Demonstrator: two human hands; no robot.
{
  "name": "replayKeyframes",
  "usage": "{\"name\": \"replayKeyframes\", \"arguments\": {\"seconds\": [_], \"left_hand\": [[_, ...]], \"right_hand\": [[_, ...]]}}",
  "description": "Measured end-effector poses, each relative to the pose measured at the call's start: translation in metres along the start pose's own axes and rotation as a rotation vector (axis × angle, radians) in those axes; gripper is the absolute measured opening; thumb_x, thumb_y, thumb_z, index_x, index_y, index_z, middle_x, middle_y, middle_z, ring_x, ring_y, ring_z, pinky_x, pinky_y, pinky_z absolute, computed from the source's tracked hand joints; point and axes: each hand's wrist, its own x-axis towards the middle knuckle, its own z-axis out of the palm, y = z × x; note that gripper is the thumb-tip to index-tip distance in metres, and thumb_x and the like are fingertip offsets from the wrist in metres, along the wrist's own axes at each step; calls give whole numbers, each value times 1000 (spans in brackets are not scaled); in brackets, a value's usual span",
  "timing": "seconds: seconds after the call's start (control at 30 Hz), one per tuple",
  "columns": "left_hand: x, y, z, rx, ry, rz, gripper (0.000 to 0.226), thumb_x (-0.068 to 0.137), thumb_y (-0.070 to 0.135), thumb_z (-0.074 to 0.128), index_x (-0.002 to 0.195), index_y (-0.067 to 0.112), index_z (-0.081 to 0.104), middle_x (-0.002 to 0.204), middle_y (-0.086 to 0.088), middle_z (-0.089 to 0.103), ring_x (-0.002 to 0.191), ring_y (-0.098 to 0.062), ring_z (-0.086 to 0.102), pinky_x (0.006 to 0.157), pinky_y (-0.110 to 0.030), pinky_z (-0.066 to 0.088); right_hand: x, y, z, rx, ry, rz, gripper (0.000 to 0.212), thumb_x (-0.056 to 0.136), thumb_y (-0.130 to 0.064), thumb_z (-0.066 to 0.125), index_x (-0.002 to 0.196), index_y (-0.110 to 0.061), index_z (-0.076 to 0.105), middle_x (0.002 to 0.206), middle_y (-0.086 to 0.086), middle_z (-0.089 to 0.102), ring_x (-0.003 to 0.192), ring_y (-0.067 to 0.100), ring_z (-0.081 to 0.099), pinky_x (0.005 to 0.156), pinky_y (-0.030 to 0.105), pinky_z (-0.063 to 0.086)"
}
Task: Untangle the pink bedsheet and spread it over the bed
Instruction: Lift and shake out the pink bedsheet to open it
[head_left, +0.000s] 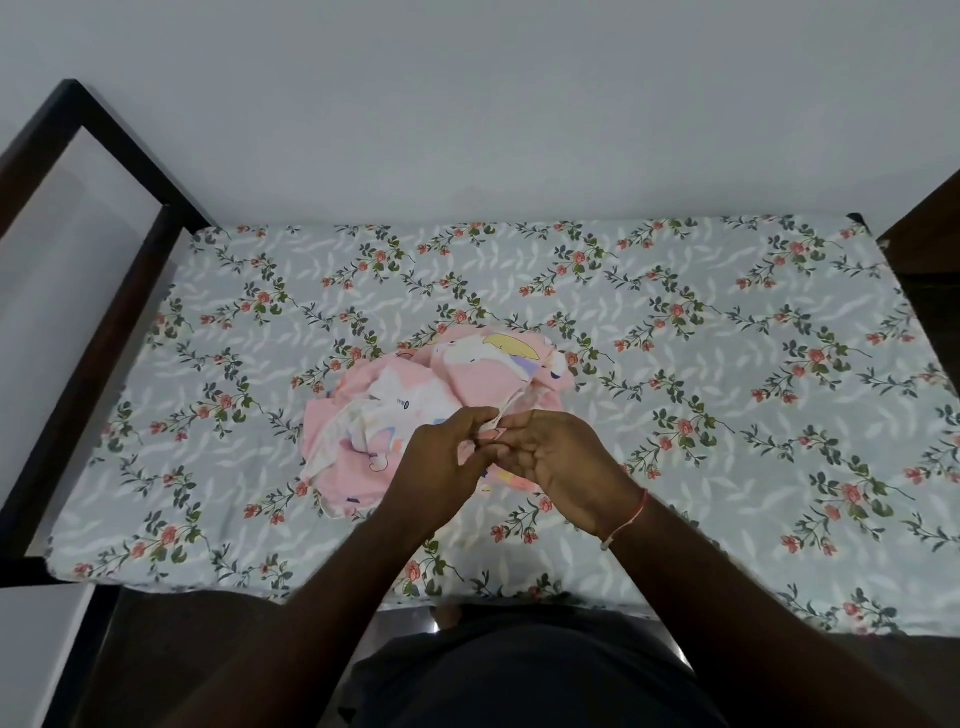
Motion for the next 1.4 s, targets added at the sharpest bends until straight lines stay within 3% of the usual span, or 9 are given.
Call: {"name": "replayKeyframes", "arguments": {"seconds": [0.13, 0.23, 0.53, 0.83, 0.97, 1.1, 1.23, 1.3, 1.4], "left_hand": [[-1, 0, 6, -61, 99, -80, 26, 88, -5, 59, 108, 6, 70, 93, -3, 74, 82, -2, 67, 66, -2, 46], [0, 0, 8, -36, 153, -69, 23, 89, -5, 56, 101, 6, 72, 87, -1, 73, 78, 3, 65, 65, -3, 45], [16, 24, -7, 226, 331, 75, 23, 85, 2, 52, 97, 8, 72, 93, -8, 71, 85, -19, 62, 75, -10, 38], [20, 58, -57, -65, 508, 16, 14, 93, 10, 57, 97, 13, 70, 86, -2, 71, 71, -1, 68, 68, -26, 58], [14, 66, -77, -180, 595, 16, 16, 93, 9, 58, 93, 20, 69, 84, 2, 72, 78, -20, 71, 74, -40, 59], [7, 75, -101, -164, 674, 46, 14, 94, 14, 57, 101, 5, 67, 84, 15, 71, 79, -13, 69, 75, -37, 59], [4, 66, -118, -97, 723, 24, 14, 95, 19, 56, 102, 13, 67, 86, 19, 70, 82, -11, 69, 76, -40, 59], [3, 59, -124, -104, 756, 15, 13, 95, 18, 56, 98, 23, 67, 86, 19, 70, 83, -12, 69, 77, -40, 59], [2, 54, -130, -101, 797, 19, 20, 96, 18, 55, 94, 34, 66, 86, 18, 70, 84, -14, 68, 78, -40, 58]], "right_hand": [[4, 7, -2, 17, -22, -7, 27, 90, 9, 39, 110, 15, 57, 113, 35, 61, 97, 34, 64, 96, 37, 50], [6, 10, -6, -19, -87, -53, 19, 90, 8, 44, 96, 5, 62, 102, 26, 66, 91, 31, 68, 93, 35, 50], [75, 41, -46, -999, 152, -370, 24, 85, -32, 58, 83, -9, 65, 80, 8, 67, 73, 26, 60, 64, 35, 47], [131, 54, -89, -1087, 279, -231, 18, 89, -20, 60, 102, -9, 67, 104, 14, 70, 97, 32, 62, 70, 25, 37], [145, 69, -104, -1155, 230, -150, 26, 91, -20, 57, 111, -10, 68, 114, 13, 68, 104, 29, 62, 79, 24, 41], [157, 75, -129, -1209, 174, -65, 25, 95, -20, 52, 112, -9, 67, 112, 11, 67, 102, 26, 62, 82, 27, 46], [164, 35, -130, -1010, 377, -397, 19, 96, -13, 46, 99, -7, 63, 91, 4, 62, 81, 19, 60, 76, 32, 50], [159, 19, -123, -1147, 172, -593, 19, 91, -12, 52, 104, -6, 65, 95, 2, 66, 85, 19, 61, 82, 32, 49], [149, 28, -130, -1667, -120, -378, 19, 87, -18, 52, 101, -13, 65, 102, 9, 68, 93, 25, 61, 87, 38, 51]]}}
